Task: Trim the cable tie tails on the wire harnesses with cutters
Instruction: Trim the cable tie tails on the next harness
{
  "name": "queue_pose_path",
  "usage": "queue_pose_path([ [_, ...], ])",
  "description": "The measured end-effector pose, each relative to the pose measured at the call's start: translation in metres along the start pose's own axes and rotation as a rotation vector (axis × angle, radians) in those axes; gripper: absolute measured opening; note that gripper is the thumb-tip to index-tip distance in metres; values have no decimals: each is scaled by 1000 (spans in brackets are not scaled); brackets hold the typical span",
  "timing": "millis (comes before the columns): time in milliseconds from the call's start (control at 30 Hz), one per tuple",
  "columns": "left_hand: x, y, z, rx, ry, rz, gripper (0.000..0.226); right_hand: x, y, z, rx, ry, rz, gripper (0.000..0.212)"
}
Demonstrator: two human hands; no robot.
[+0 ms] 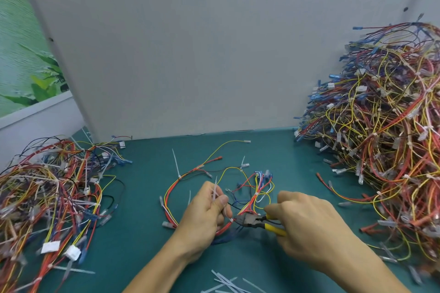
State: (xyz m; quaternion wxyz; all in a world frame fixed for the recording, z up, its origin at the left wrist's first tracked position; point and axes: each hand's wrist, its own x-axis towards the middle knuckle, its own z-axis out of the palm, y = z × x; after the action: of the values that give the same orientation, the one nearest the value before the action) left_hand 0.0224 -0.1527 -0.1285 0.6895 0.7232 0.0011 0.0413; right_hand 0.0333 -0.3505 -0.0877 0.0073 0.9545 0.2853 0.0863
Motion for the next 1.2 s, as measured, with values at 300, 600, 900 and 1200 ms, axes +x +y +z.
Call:
queue_pose_path([
  [300, 3, -4, -1, -9, 11, -16, 12, -2, -2, -10, -93, 132, -100, 32],
  [600, 4, -5, -1, -23, 13, -24, 12, 0, -4, -3, -121, 160, -125, 39],
  [900, 3, -4, 0, -39, 31, -25, 13, 5, -2, 5, -110, -12, -59, 7],
  [1200, 0, 50, -33, -447, 15, 170, 13, 5, -7, -2, -120, 116, 68, 25],
])
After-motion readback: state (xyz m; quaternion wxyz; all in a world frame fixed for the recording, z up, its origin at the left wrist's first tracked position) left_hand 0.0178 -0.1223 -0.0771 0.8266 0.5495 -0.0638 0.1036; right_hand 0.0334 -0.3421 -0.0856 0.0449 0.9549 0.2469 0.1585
